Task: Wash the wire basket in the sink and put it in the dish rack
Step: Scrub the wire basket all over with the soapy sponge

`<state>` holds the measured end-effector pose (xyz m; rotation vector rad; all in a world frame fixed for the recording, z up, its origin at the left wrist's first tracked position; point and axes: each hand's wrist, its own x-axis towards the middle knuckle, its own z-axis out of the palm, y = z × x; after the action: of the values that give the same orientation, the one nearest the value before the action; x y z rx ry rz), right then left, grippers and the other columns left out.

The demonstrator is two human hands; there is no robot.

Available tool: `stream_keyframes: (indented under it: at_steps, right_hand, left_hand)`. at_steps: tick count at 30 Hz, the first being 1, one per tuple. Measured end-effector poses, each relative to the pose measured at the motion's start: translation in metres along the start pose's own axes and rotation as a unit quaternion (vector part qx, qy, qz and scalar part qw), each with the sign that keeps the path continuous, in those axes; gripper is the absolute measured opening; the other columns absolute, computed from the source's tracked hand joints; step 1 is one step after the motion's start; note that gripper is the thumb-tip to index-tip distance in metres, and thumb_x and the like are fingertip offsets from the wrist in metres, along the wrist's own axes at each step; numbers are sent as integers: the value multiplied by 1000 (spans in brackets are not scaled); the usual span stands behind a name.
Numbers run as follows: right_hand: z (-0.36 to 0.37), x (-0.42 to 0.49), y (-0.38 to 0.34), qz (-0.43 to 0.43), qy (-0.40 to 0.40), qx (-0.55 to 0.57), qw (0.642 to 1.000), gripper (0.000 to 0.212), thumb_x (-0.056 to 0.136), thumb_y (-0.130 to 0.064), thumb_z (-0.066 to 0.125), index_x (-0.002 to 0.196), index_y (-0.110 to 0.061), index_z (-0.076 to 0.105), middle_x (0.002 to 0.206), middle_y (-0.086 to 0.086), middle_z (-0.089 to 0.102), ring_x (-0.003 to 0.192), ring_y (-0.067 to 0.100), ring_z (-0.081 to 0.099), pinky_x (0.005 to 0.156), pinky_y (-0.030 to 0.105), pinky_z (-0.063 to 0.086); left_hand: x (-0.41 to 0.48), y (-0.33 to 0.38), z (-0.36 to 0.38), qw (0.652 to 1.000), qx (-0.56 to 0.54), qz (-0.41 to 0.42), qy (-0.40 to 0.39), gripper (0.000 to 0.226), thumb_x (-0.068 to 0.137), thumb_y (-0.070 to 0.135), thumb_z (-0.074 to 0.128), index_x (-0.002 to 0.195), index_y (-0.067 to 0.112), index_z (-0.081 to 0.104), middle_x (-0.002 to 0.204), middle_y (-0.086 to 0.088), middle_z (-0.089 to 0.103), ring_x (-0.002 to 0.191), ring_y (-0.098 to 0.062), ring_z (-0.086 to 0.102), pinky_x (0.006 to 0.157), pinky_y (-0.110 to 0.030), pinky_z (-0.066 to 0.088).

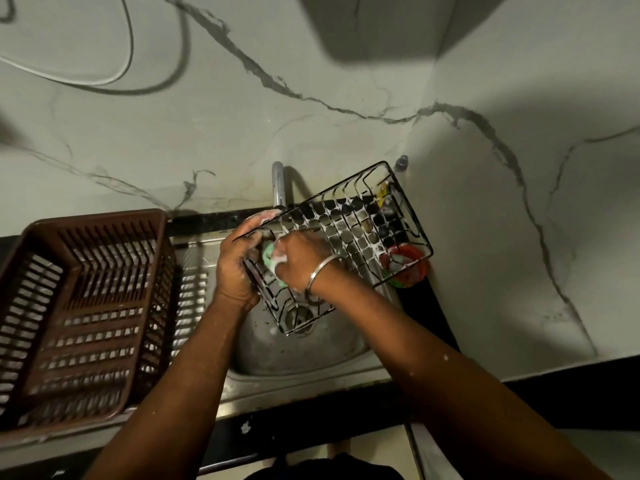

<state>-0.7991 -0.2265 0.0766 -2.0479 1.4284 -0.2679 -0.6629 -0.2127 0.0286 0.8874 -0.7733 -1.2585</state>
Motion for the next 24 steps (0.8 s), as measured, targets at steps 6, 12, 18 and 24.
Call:
stream_keyframes:
  at_steps: [6, 12, 18, 24]
  right_hand:
    - [5, -6, 0, 15, -13, -4, 1000, 32, 84, -12, 76, 117, -11, 75, 120, 13, 72, 108, 29, 69, 96, 34, 56]
    - [1, -13, -6, 11, -51, -57, 997, 32, 85, -11, 76, 117, -12, 74, 117, 11, 71, 103, 29, 70, 91, 39, 60]
    - [-4, -17, 0, 2, -114, -93, 989, 36, 83, -15, 79, 118, -11, 72, 117, 8, 71, 106, 26, 67, 91, 34, 57]
    - [-16, -19, -1, -18, -172, -92, 981, 31, 83, -14, 81, 113, -13, 73, 97, -1, 70, 94, 20, 67, 88, 34, 58]
  left_hand:
    - [1, -2, 1, 1000, -25, 3, 8, 70, 76, 21, 68, 137, -12, 60, 130, -32, 67, 115, -38, 69, 100, -44, 56]
    - [1, -3, 0, 1000, -21, 11, 2, 70, 82, 18, 65, 140, -17, 53, 141, -43, 53, 119, -40, 65, 103, -45, 55]
    - [2, -3, -2, 1000, 7, -1, 14, 68, 81, 21, 60, 138, -14, 57, 140, -44, 54, 131, -58, 55, 111, -66, 43]
    - [2, -4, -1, 999, 19, 25, 22, 57, 78, 23, 63, 129, -1, 71, 141, -37, 58, 133, -57, 54, 112, -65, 43]
